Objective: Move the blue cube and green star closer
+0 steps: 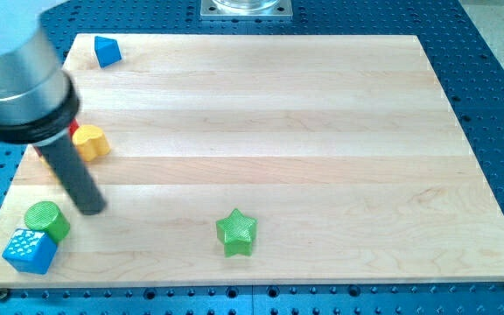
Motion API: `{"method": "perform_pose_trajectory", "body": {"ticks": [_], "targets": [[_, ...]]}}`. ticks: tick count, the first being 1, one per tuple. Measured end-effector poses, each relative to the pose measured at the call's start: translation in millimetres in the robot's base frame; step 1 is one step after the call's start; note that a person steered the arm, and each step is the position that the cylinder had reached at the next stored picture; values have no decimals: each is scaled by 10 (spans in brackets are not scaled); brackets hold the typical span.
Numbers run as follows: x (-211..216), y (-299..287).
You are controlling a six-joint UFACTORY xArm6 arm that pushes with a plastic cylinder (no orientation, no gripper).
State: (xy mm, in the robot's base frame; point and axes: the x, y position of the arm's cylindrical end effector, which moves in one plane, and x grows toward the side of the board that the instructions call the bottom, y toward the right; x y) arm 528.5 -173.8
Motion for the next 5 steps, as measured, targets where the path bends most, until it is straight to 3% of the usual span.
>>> {"method": "perform_pose_trajectory", "body": {"ticks": [2,3,4,5], "targets": [[45,2128],[682,2127],[764,1278],[681,1018]]}}
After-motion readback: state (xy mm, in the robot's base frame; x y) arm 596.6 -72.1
